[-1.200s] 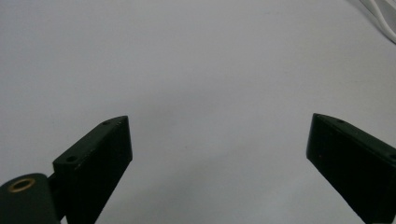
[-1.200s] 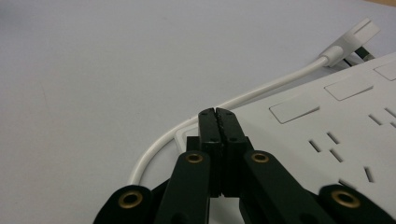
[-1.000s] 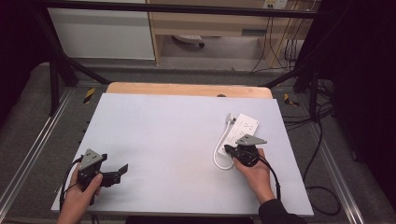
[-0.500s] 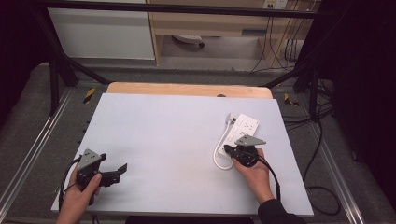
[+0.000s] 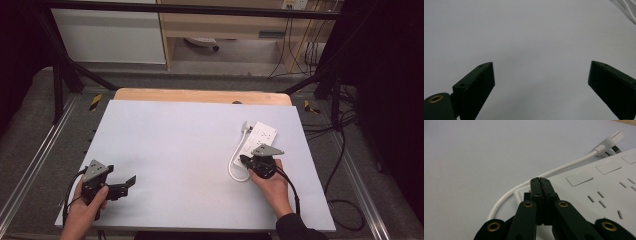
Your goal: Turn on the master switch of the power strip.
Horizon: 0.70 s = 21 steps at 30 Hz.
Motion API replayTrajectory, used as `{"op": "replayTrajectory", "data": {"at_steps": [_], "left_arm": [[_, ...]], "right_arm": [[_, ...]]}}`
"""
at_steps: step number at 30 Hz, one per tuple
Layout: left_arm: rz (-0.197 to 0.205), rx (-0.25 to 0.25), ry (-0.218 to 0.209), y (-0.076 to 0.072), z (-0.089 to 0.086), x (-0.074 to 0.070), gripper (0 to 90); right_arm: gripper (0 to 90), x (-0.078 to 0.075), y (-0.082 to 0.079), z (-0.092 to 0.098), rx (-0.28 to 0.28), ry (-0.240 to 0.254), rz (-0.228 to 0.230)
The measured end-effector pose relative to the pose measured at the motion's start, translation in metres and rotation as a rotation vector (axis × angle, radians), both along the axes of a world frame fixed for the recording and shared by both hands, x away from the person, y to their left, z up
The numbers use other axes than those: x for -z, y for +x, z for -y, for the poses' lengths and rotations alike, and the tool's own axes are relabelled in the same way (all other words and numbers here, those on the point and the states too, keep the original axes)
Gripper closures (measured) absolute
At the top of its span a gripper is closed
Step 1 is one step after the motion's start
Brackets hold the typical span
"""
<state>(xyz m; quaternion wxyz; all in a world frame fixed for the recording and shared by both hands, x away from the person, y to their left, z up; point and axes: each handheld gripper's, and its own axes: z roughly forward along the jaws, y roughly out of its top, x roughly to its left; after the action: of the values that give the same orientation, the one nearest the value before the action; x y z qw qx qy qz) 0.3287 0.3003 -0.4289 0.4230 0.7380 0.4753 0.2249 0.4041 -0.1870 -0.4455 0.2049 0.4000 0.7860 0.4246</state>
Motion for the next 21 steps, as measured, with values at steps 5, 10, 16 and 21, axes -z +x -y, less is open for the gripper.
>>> {"op": "replayTrajectory", "data": {"at_steps": [5, 10, 16, 21], "left_arm": [[-0.001, 0.004, 0.001, -0.0003, 0.0016, 0.0003, 7.2], [-0.008, 0.011, 0.015, 0.0005, 0.0031, 0.0016, 7.2], [-0.012, 0.015, 0.024, 0.0004, 0.0044, 0.0021, 7.2], [-0.013, 0.011, 0.024, 0.0007, 0.0038, 0.0024, 7.2]], "right_arm": [[90.0, 0.0, 0.0007, 0.0002, 0.001, 0.001, -0.004], [90.0, -0.0002, 0.0008, -0.0001, 0.0, -0.001, -0.004], [90.0, -0.0008, 0.0014, 0.0024, 0.007, -0.015, -0.005], [90.0, -0.0013, 0.0013, 0.0022, 0.006, -0.017, -0.009]]}}
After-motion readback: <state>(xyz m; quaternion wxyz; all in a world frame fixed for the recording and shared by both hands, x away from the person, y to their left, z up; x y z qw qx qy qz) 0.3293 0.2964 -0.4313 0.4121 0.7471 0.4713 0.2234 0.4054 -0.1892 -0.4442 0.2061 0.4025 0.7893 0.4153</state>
